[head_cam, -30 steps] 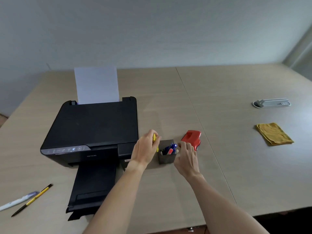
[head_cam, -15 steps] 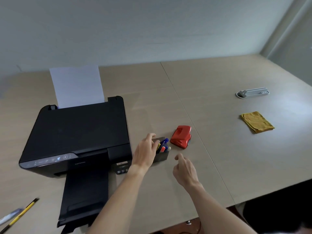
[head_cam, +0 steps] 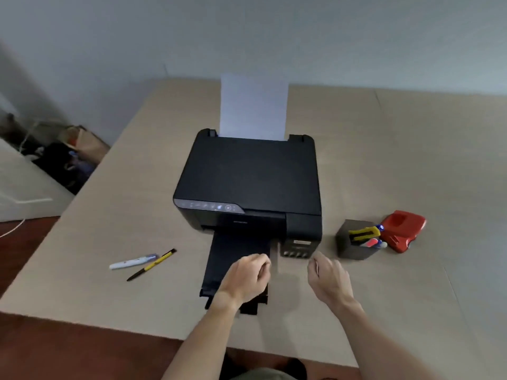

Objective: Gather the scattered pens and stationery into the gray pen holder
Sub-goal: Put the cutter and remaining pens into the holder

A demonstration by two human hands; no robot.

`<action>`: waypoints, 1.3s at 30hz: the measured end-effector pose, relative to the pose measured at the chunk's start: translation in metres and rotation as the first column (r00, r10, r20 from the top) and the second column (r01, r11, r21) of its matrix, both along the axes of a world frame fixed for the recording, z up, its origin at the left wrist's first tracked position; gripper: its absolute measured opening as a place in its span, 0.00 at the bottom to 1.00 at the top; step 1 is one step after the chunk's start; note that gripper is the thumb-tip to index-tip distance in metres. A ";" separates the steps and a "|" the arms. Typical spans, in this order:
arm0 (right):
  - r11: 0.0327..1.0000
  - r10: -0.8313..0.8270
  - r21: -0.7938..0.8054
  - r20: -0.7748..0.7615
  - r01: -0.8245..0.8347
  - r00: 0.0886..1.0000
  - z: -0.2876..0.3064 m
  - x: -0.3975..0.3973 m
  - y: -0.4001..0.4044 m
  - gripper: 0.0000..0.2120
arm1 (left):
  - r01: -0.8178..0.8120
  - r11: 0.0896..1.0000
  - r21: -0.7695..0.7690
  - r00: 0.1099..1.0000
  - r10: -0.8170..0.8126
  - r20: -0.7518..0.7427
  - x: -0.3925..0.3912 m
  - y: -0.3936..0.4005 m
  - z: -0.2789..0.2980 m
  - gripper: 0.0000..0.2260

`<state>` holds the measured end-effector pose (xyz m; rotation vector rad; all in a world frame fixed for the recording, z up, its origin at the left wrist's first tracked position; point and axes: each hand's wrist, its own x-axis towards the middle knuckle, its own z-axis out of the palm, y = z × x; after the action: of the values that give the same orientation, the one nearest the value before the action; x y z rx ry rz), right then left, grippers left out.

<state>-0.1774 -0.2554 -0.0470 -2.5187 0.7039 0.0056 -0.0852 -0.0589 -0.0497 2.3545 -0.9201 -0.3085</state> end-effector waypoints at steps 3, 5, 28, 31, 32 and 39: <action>0.991 0.136 -0.010 0.024 -0.136 0.990 -0.003 0.031 0.043 0.10 | -0.153 0.986 0.066 0.988 0.152 0.011 0.018 0.060 -0.007 0.03; 0.974 0.224 -0.026 0.030 -0.223 0.974 -0.003 0.052 0.072 0.09 | -0.258 0.961 0.100 0.966 0.256 0.033 0.030 0.095 -0.010 0.03; 0.769 0.600 -0.103 -0.223 -0.630 0.769 -0.062 0.203 0.303 0.21 | -0.622 0.626 0.470 0.742 0.663 0.101 0.141 0.296 -0.078 0.13; 0.766 0.587 -0.128 -0.258 -0.630 0.767 -0.065 0.200 0.303 0.18 | -0.615 0.623 0.484 0.737 0.672 0.072 0.142 0.298 -0.080 0.12; 0.761 0.590 -0.137 -0.261 -0.634 0.764 -0.066 0.198 0.302 0.17 | -0.618 0.623 0.480 0.734 0.676 0.068 0.141 0.298 -0.080 0.12; 0.775 0.611 -0.100 -0.134 -0.624 0.780 -0.050 0.188 0.283 0.17 | -0.589 0.742 0.320 0.769 0.637 -0.062 0.137 0.301 -0.066 0.07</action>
<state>0.0108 0.0278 -0.0970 -2.7836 -0.1374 0.3206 0.0522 0.2424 -0.1161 2.6849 0.0315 -0.3738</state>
